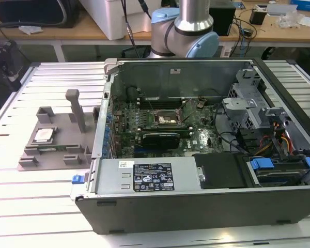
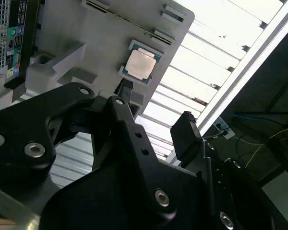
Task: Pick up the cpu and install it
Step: 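Pick up the cpu and move it towards the insertion slot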
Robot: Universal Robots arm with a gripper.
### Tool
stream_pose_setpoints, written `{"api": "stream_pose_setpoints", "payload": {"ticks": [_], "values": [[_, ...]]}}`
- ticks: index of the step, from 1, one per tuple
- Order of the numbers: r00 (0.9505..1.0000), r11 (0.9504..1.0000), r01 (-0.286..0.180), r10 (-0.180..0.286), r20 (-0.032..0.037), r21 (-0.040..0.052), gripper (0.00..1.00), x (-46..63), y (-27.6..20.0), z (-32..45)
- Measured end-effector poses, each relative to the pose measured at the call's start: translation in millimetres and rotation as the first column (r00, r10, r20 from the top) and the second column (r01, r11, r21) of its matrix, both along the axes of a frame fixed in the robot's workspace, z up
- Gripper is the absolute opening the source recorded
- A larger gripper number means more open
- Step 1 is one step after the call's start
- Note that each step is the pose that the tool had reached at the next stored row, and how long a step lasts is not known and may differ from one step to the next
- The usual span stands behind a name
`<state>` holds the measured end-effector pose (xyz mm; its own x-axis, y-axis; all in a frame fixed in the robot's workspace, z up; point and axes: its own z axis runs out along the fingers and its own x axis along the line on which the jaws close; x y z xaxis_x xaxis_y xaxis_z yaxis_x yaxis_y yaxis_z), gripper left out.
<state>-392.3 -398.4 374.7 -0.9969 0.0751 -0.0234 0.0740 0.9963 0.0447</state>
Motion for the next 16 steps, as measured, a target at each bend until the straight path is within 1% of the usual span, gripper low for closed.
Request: {"api": "stream_pose_setpoints", "payload": {"ticks": [1,2,3,5,7,8,11,12,13,14,15,16], "values": [[1.0000,0.9999,-0.002,0.002,-0.0006,-0.0102,0.60,0.3,0.6,-0.4],[1.0000,0.9999,-0.004,0.004,-0.0007,-0.0128,0.60,0.6,1.5,-1.5],[1.0000,0.9999,-0.006,0.006,-0.0007,-0.0141,0.60,0.9,2.7,-3.0],[0.9999,0.9998,-0.016,0.016,-0.0008,-0.0145,0.60,2.0,6.7,-8.9],[0.9974,0.9973,-0.073,0.073,-0.0008,-0.0145,0.60,2.3,9.2,-19.3],[0.9965,0.9964,-0.084,0.084,-0.0007,-0.0145,0.60,2.3,10.3,-23.0],[0.9961,0.9960,-0.088,0.088,-0.0012,-0.0145,0.60,3.5,12.3,-34.0],[0.9961,0.9960,-0.088,0.088,-0.0067,-0.0139,0.60,5.8,12.7,-37.4],[0.9960,0.9960,-0.088,0.088,-0.0177,-0.0139,0.60,9.0,13.9,-40.3],[0.9960,0.9961,-0.087,0.086,-0.0239,-0.0163,0.60,12.1,15.0,-42.5],[0.9961,0.9961,-0.085,0.085,-0.0257,-0.0234,0.60,14.1,16.5,-44.4],[0.9961,0.9959,-0.085,0.084,-0.0274,-0.0316,0.60,16.2,20.0,-47.8]]}}
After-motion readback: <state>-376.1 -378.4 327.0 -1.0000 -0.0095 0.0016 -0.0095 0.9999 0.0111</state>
